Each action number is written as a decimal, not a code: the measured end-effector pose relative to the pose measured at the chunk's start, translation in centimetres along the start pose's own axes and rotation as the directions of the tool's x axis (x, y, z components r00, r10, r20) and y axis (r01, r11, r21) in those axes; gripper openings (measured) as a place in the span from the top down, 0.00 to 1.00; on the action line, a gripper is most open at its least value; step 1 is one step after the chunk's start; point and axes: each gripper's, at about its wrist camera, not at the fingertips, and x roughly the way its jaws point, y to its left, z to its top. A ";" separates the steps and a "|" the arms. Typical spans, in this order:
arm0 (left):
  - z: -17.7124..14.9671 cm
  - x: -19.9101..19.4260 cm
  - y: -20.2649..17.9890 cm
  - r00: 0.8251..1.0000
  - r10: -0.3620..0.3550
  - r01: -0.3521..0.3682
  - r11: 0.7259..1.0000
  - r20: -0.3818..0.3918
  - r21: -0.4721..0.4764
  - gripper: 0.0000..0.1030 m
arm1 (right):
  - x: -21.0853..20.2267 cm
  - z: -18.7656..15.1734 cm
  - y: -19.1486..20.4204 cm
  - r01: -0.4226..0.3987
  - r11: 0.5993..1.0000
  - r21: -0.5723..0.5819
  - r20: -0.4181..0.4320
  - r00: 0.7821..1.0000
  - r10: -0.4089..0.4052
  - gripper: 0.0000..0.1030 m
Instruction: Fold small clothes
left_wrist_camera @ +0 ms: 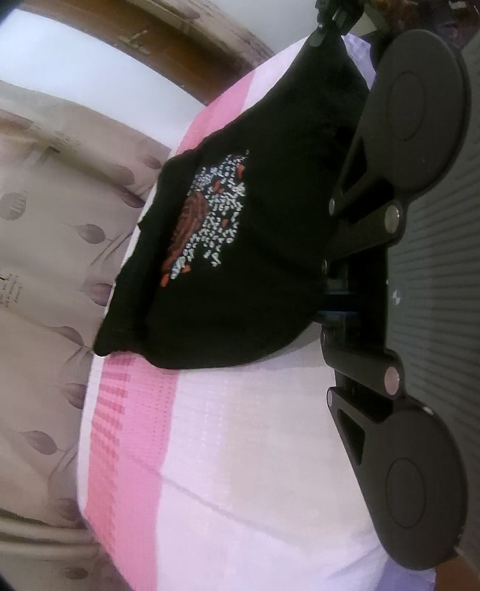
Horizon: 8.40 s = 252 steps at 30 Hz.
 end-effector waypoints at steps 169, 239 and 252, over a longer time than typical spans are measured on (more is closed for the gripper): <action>18.7 10.8 3.2 0.970 -0.024 0.065 0.984 0.242 -0.164 0.92 | 19.4 18.2 3.5 -0.015 1.000 0.001 0.139 0.990 0.014 0.91; 25.2 20.9 6.2 0.917 0.050 0.088 0.942 0.396 -0.323 0.04 | 30.2 21.3 -10.1 -0.278 0.785 0.554 0.268 0.952 0.148 0.63; 23.4 15.1 4.5 0.942 -0.022 0.052 0.995 0.334 -0.081 0.05 | 23.8 23.6 -1.4 0.015 0.994 -0.106 0.151 0.989 0.001 0.47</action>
